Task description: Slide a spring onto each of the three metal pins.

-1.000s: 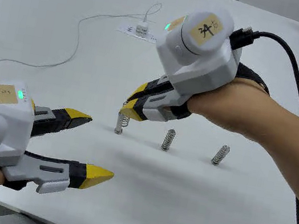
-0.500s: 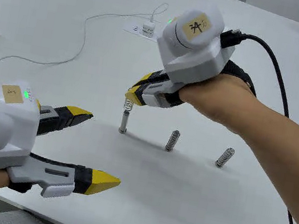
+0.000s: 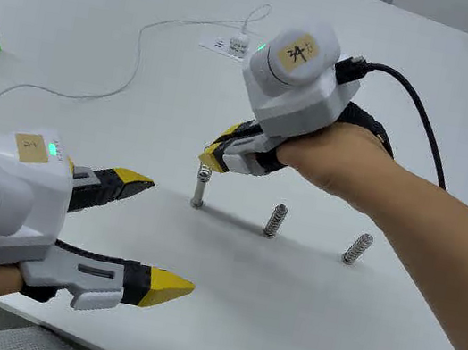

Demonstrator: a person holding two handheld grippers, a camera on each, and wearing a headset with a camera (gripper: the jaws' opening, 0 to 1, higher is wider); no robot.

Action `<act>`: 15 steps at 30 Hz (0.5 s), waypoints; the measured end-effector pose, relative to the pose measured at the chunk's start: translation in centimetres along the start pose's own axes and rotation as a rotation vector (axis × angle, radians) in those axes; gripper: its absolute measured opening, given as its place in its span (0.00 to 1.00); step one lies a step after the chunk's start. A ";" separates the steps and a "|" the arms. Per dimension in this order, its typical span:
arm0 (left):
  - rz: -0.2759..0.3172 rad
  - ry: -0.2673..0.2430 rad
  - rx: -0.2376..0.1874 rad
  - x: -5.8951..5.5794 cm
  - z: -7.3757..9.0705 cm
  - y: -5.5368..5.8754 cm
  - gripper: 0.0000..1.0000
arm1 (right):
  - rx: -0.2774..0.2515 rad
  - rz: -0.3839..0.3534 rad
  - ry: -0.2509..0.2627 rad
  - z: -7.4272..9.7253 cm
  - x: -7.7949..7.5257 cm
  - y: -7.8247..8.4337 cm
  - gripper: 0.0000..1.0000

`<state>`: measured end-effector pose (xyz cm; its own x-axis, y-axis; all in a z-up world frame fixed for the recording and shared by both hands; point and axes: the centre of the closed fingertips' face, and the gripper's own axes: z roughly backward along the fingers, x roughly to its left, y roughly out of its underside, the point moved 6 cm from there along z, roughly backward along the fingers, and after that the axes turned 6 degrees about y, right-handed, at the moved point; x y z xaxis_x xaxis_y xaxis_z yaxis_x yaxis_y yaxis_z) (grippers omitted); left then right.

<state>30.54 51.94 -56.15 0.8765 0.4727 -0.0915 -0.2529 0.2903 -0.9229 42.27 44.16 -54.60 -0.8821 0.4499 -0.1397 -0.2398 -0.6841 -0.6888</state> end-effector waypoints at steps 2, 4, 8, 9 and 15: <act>-0.002 0.000 0.001 0.0 0.0 0.0 0.77 | 0.004 -0.001 0.000 -0.2 0.2 0.2 0.11; -0.002 0.002 0.003 -0.1 0.0 0.0 0.77 | 0.006 -0.005 -0.001 -0.3 0.4 0.4 0.11; -0.004 0.004 0.006 -0.2 0.0 0.0 0.77 | 0.017 -0.011 0.001 -1.1 0.5 1.1 0.11; -0.004 0.004 0.007 -0.2 0.0 0.0 0.77 | 0.023 -0.015 0.000 -1.4 0.5 1.3 0.11; -0.002 0.001 0.008 -0.2 0.1 0.1 0.76 | 0.037 -0.023 -0.001 -1.9 0.9 1.8 0.11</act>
<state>30.29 51.93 -56.17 0.8772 0.4715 -0.0902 -0.2545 0.2975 -0.9202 41.83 44.41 -57.28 -0.8768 0.4648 -0.1235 -0.2745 -0.6946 -0.6650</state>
